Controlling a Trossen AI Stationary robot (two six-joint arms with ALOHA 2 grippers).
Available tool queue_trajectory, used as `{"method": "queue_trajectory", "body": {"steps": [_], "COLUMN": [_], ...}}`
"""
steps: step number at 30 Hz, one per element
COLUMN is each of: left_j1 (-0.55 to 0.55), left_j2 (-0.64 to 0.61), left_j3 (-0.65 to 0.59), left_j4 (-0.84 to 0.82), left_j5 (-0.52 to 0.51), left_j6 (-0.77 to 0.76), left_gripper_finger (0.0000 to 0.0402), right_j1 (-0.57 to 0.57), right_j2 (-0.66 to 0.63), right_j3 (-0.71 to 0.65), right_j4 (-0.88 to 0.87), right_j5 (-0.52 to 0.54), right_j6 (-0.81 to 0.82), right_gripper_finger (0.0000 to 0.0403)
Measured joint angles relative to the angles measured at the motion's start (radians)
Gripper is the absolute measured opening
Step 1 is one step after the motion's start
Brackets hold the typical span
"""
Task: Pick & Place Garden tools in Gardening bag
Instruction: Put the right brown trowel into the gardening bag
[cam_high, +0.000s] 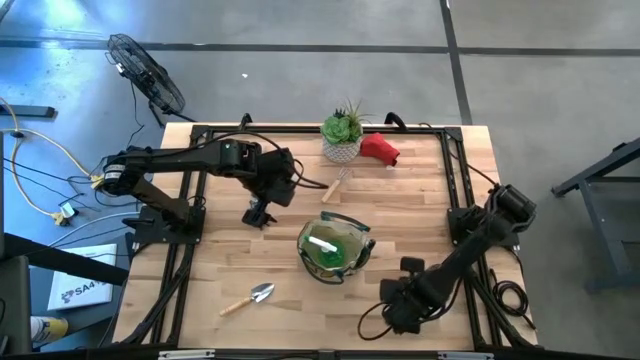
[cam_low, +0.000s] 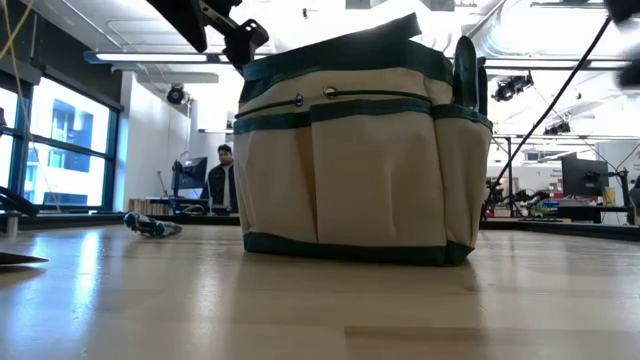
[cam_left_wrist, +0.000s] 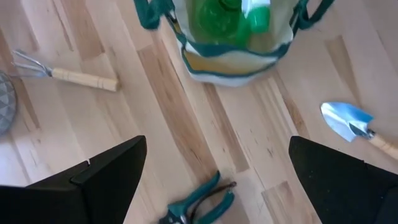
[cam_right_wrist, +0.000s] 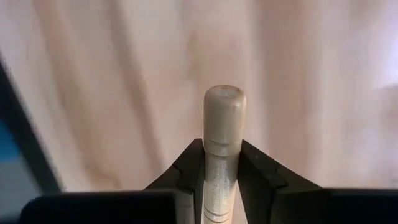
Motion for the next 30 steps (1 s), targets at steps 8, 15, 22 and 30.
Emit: {"method": "queue_trajectory", "body": {"steps": [8, 15, 22, 30], "left_j1": [0.078, 0.248, 0.396, 0.421], "left_j2": [0.001, 0.001, 0.001, 0.015], "left_j3": [-0.068, -0.248, -0.440, -0.602], "left_j4": [-0.055, 0.091, 0.565, 1.072], "left_j5": [0.316, 0.472, 0.526, 0.501], "left_j6": [0.076, 0.263, 0.151, -0.215], "left_gripper_finger": [0.0385, 0.0385, 0.0385, 0.0385], "right_j1": [0.002, 0.000, -0.020, -0.059], "right_j2": [-0.003, -0.003, -0.003, -0.004], "right_j3": [0.219, 0.244, 0.244, 0.244], "right_j4": [-0.096, -0.026, 0.001, 0.096], "right_j5": [0.312, 0.385, 0.435, 0.453], "right_j6": [-0.058, -0.155, -0.223, -0.432], "right_gripper_finger": [0.0059, 0.0059, 0.0059, 0.0059]}}
